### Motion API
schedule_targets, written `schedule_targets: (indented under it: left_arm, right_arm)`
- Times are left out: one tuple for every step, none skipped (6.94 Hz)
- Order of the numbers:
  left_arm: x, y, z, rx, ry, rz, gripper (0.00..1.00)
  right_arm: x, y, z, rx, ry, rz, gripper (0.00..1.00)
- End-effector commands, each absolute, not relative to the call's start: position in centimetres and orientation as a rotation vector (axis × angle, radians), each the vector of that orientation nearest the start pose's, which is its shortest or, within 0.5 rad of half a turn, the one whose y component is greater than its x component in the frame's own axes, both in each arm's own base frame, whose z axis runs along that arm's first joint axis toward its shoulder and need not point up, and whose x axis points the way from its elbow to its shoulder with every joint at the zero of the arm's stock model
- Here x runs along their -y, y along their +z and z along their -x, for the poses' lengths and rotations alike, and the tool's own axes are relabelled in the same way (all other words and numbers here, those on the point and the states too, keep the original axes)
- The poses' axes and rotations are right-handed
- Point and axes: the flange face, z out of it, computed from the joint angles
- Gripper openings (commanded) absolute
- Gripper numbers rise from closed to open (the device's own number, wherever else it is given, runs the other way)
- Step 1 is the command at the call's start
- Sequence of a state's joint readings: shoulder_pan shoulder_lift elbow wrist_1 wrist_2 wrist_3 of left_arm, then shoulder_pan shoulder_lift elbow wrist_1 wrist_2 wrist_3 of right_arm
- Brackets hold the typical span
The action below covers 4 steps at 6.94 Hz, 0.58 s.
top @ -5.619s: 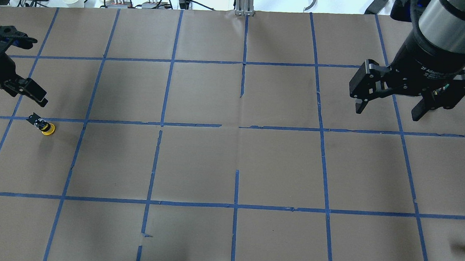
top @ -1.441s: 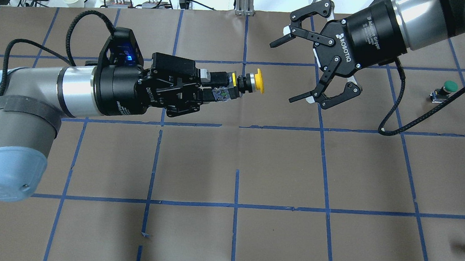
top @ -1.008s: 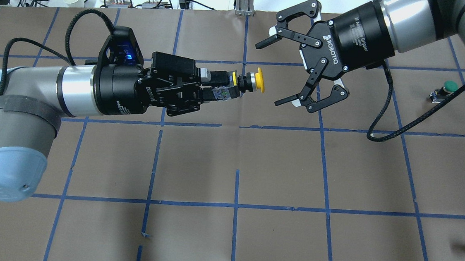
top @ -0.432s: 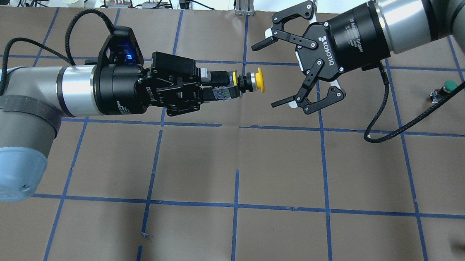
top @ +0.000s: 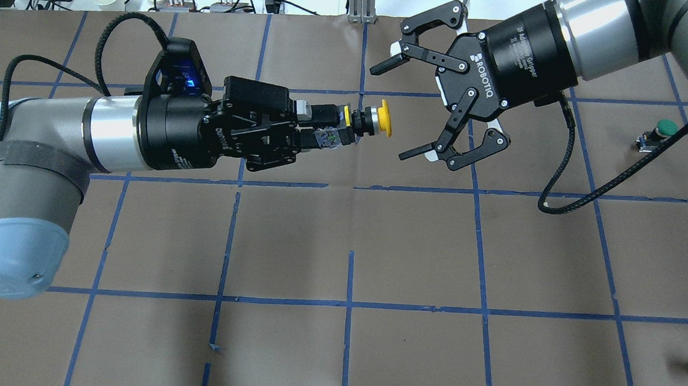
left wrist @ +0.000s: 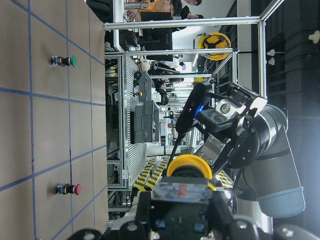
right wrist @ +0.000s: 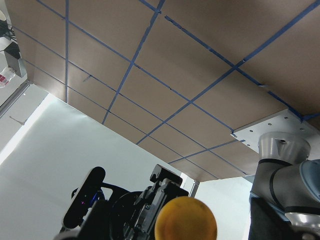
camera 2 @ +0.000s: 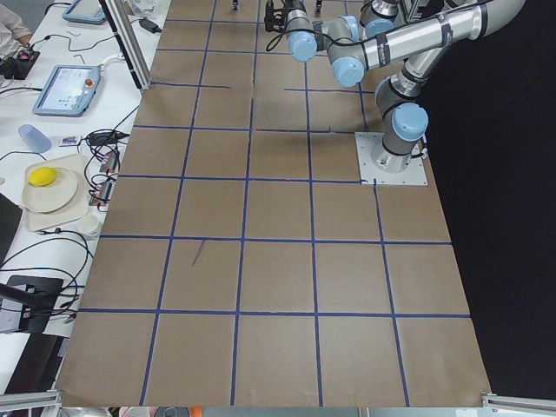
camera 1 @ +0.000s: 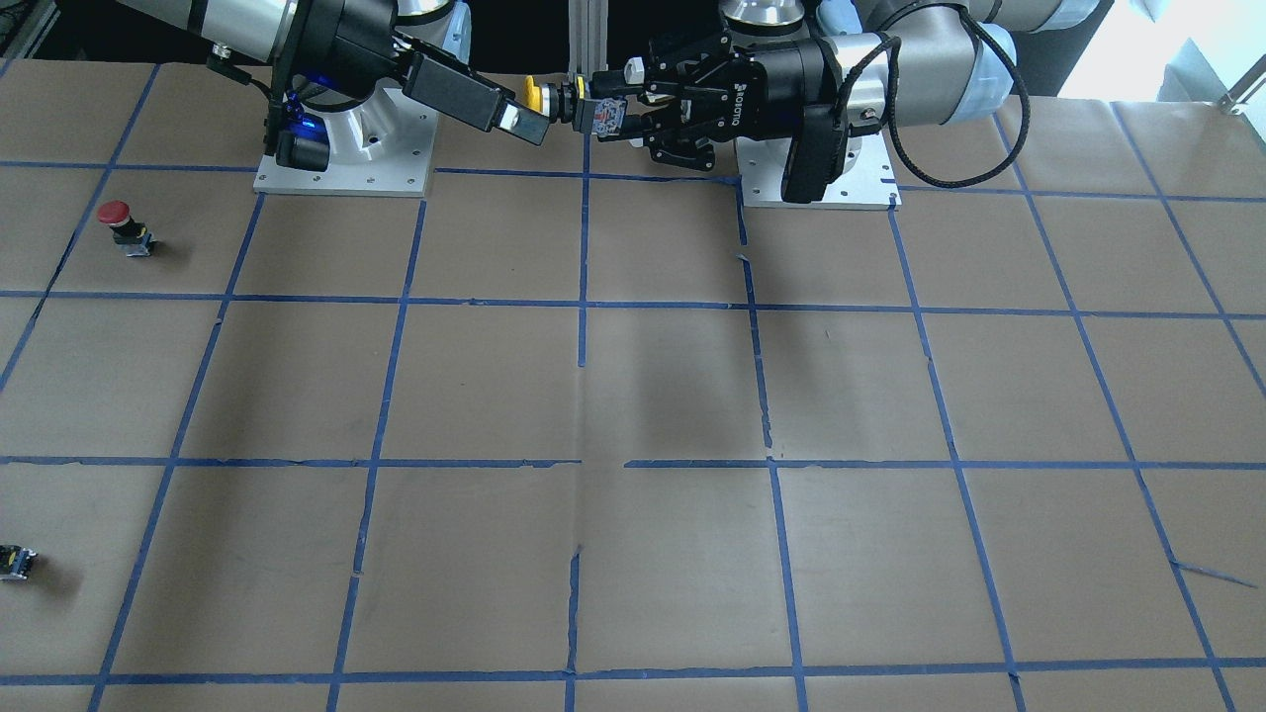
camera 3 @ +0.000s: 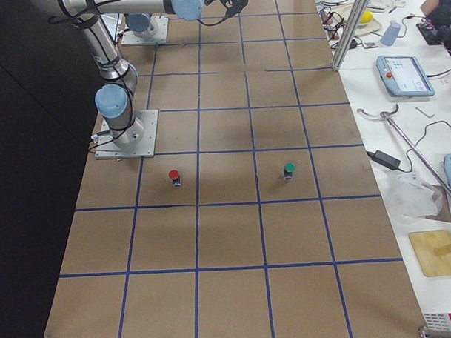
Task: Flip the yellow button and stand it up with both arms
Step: 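Hold the button up with the left gripper while the right gripper approaches its cap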
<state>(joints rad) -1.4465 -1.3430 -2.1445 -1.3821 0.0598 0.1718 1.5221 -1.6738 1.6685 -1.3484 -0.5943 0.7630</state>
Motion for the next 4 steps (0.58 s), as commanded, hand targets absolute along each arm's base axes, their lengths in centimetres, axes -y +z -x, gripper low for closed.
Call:
schedule_targets:
  left_arm:
    - [39.71,42.12,18.49,1.629,0.097,-0.084,0.02]
    - [39.66,41.98,18.50,1.628,0.096,-0.085,0.01]
    - [39.65,42.10,18.50,1.629,0.097,-0.084,0.01]
    - [39.50,42.26,18.58,1.629,0.099,-0.080,0.02]
  right_arm:
    - [44.22,51.20,-19.51,-1.984,0.644,-0.995,1.00]
    - [43.85,51.06,-19.53,-1.978,0.676,-1.012,0.99]
    - [43.75,51.07,-19.54,-1.975,0.686,-1.023,0.99]
    - [43.56,50.91,-19.74,-1.970,0.708,-1.039,0.98]
